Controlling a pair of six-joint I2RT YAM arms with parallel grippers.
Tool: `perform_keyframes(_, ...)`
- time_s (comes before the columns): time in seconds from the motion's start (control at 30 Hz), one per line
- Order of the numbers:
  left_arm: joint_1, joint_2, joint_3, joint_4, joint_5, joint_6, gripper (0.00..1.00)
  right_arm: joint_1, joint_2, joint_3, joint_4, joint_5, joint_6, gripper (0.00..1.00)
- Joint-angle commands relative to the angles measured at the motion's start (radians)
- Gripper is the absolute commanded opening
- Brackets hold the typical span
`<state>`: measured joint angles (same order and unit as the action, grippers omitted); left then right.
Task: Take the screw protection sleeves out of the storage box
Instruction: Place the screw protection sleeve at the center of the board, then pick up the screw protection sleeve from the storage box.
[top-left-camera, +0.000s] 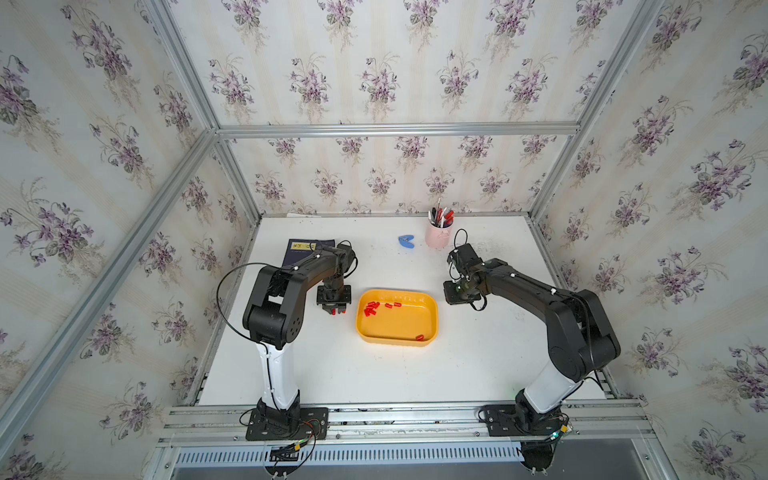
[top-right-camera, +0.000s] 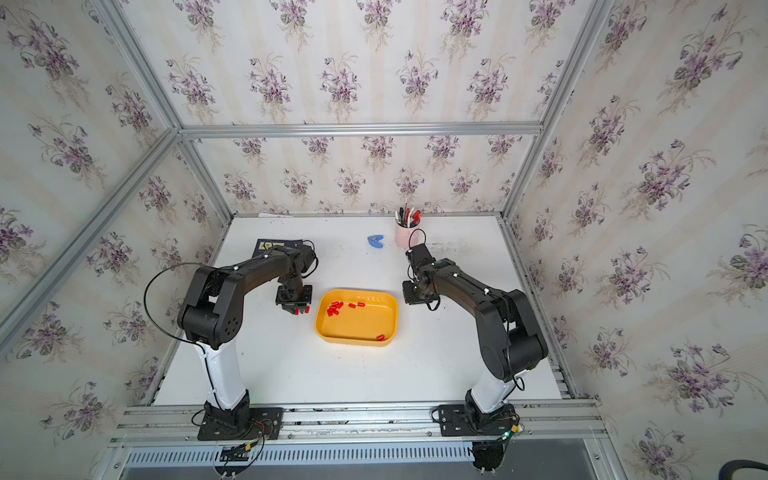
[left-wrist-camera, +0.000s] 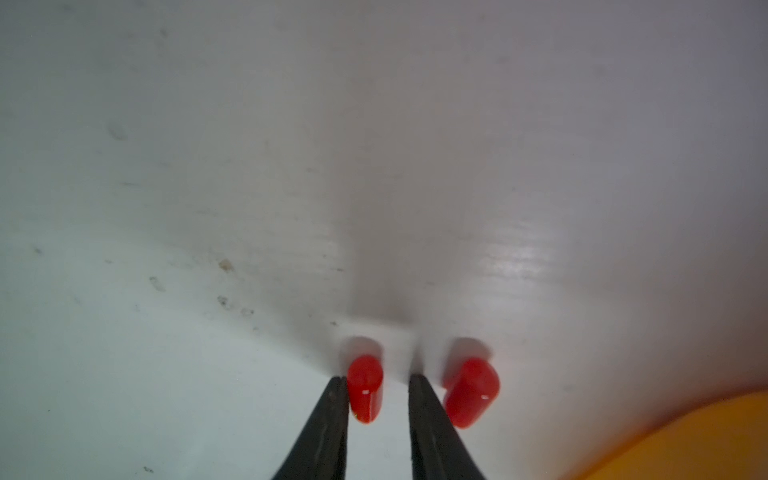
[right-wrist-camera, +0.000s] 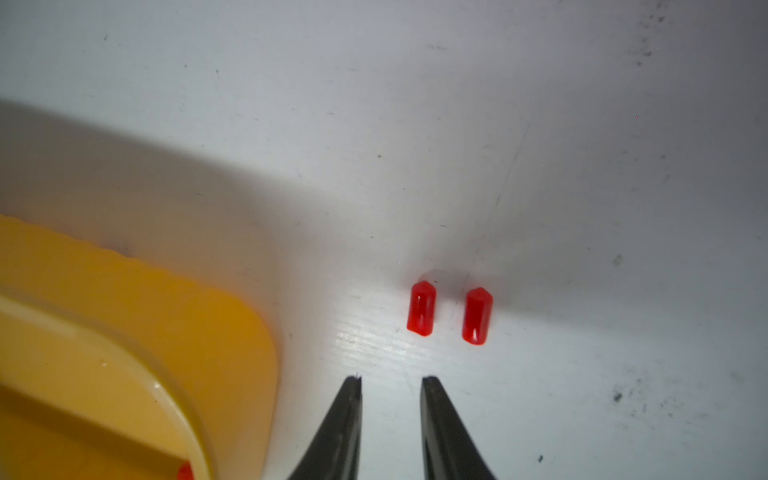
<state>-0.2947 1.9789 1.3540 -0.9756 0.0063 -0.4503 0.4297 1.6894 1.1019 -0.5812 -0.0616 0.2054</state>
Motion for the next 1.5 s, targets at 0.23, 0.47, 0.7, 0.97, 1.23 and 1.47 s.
perform_keyframes(0.23,0.002,-0.094,0.043,-0.08,-0.028,0.018,0.43,0.0,-0.021,0.021,-0.014,-0.009,0.002,0.3)
perform_keyframes(0.47,0.018,-0.145,0.041,-0.091,-0.044,0.013,0.46,0.0,-0.044,0.038,-0.012,-0.033,0.002,0.3)
perform_keyframes(0.7,0.02,-0.241,0.031,-0.045,0.016,-0.002,0.46,0.003,-0.065,0.049,-0.011,-0.072,-0.012,0.3)
perform_keyframes(0.97,-0.067,-0.348,0.053,-0.024,0.154,-0.075,0.45,0.143,-0.094,0.093,0.076,-0.194,-0.05,0.31)
perform_keyframes(1.23,-0.132,-0.426,-0.032,0.043,0.167,-0.135,0.36,0.254,0.075,0.268,0.045,-0.221,-0.025,0.29)
perform_keyframes(1.47,-0.224,-0.345,0.039,-0.01,0.18,-0.226,0.37,0.2,0.076,0.283,0.042,-0.186,0.117,0.29)
